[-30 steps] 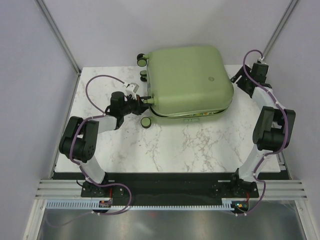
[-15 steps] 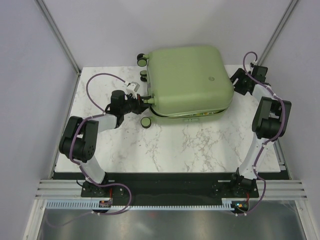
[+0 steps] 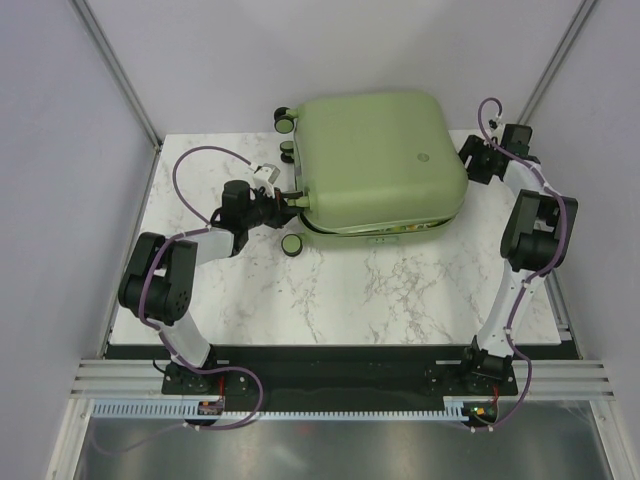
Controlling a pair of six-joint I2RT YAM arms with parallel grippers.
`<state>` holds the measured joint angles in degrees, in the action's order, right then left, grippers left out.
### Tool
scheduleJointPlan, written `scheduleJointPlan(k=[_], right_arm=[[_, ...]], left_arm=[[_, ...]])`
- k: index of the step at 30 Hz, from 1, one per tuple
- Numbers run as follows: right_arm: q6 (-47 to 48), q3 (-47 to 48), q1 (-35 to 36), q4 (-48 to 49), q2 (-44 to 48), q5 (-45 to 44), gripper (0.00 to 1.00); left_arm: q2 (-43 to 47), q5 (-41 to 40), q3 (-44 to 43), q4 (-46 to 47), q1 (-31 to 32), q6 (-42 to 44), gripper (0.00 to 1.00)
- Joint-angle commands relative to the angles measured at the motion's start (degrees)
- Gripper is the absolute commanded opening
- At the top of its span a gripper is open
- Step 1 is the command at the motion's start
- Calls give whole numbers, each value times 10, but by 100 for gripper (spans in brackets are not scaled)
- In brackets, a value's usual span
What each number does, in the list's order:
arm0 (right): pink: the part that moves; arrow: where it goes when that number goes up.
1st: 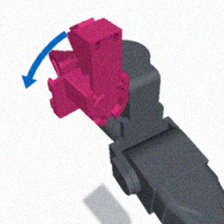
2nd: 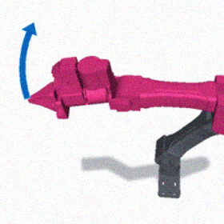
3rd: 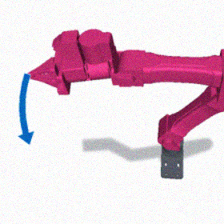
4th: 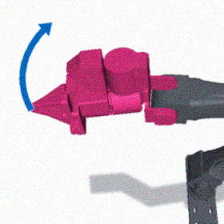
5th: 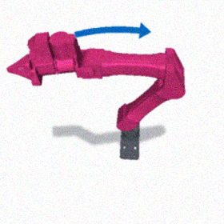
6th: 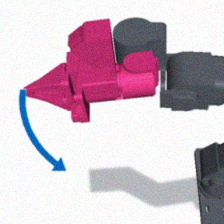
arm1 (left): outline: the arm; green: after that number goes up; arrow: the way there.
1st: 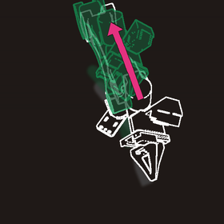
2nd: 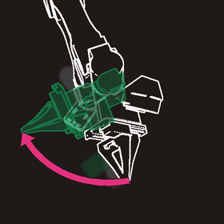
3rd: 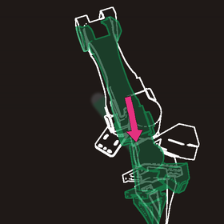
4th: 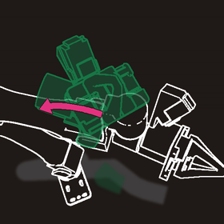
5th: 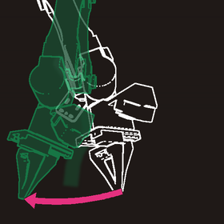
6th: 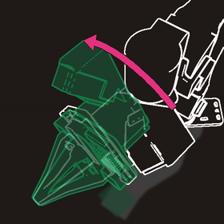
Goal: Pack the luggage
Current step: Zip the luggage at the center of the board.
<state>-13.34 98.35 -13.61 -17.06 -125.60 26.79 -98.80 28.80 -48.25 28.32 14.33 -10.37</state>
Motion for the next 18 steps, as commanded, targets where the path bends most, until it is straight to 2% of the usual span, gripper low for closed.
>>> scheduleJointPlan(k=[1, 9, 12, 15, 16, 18], right_arm=[[30, 13, 40, -40, -49, 40, 72], [43, 32, 40, -48, -82, 151, 73], [46, 38, 45, -54, -83, 147, 73], [52, 46, 47, -70, -90, 106, 54], [52, 41, 48, -72, -88, 100, 41], [44, 35, 48, -74, -81, 83, 27]], left_arm=[[17, -45, -36, 39, -2, 33, 2], [19, -48, -38, 31, -2, 40, 2], [19, -50, -40, 29, -2, 42, 2], [19, -51, -40, 28, -2, 43, 2], [20, -52, -39, 28, -2, 43, 2], [19, -51, -40, 28, -2, 43, 2]])
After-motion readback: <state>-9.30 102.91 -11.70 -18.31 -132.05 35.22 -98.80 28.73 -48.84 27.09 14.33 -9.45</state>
